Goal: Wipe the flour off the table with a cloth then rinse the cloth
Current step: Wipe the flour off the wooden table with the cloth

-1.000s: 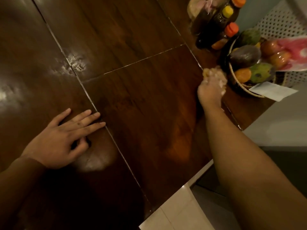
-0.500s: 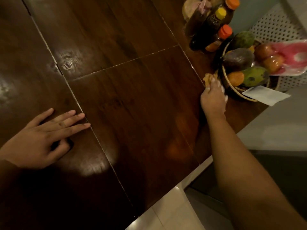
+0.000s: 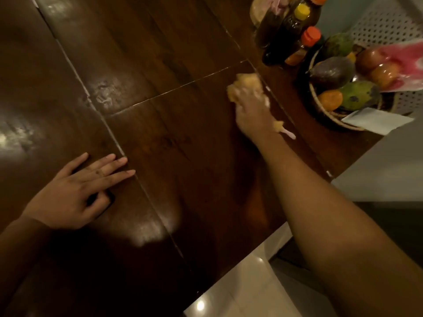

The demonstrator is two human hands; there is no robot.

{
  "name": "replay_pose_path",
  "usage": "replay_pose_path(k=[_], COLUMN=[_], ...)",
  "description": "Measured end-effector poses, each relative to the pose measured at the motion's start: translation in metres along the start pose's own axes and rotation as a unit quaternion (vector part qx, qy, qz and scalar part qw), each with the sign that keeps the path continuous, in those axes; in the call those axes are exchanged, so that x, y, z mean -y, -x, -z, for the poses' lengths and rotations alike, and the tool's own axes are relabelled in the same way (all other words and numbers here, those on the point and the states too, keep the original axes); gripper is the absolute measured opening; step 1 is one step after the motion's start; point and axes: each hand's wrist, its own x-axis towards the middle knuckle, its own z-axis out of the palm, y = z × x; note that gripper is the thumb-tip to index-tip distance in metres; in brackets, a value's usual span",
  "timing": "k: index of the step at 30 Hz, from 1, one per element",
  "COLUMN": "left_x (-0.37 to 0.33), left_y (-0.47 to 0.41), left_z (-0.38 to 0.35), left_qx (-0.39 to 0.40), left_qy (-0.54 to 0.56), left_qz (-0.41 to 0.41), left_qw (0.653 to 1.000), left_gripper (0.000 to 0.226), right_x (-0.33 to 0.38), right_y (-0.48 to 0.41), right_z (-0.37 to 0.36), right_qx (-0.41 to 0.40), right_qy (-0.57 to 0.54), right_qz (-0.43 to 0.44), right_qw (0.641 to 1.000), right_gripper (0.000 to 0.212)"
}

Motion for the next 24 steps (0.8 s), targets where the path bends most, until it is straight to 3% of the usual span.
replay_pose_path(k=[5,8,10,12,15,18,20,22,24], left_x=[-0.003,-0.003,-0.004,-0.004,-0.005,-0.008,-0.013,-0.019,-0.019], left_y=[0.003,0.003,0.004,0.006,0.005,0.012,0.03,0.068,0.122], left_z=[0.003,0.004,0.003,0.001,-0.002,-0.003,-0.003,-0.005,-0.008], left_qx=[0.02,0.005,-0.006,-0.021,-0.054,-0.11,-0.121,-0.114,-0.094], left_qy=[0.006,0.023,0.03,0.041,0.04,0.072,0.16,0.217,0.196], left_qz=[0.021,0.048,0.055,0.058,0.082,0.163,0.202,0.195,0.169], left_qw=[1.0,0.999,0.998,0.997,0.994,0.978,0.959,0.95,0.961], left_gripper=[0.061,0.062,0.061,0.059,0.055,0.048,0.043,0.043,0.045], right_x=[0.094,0.087,0.053,0.016,-0.006,0.03,0.072,0.128,0.19], right_y=[0.122,0.222,0.269,0.283,0.263,0.226,0.202,0.196,0.212], right_z=[-0.052,-0.063,-0.063,-0.056,-0.044,-0.048,-0.057,-0.073,-0.094], right_qx=[-0.001,0.081,0.11,0.092,0.03,-0.035,-0.061,-0.051,-0.009], right_qy=[-0.036,-0.045,-0.041,-0.035,-0.044,-0.059,-0.071,-0.062,-0.044], right_qz=[0.237,0.365,0.406,0.362,0.21,0.01,-0.064,-0.028,0.077], right_qw=[0.971,0.926,0.906,0.927,0.976,0.998,0.994,0.996,0.996], right_gripper=[0.044,0.046,0.052,0.057,0.048,0.043,0.043,0.043,0.042])
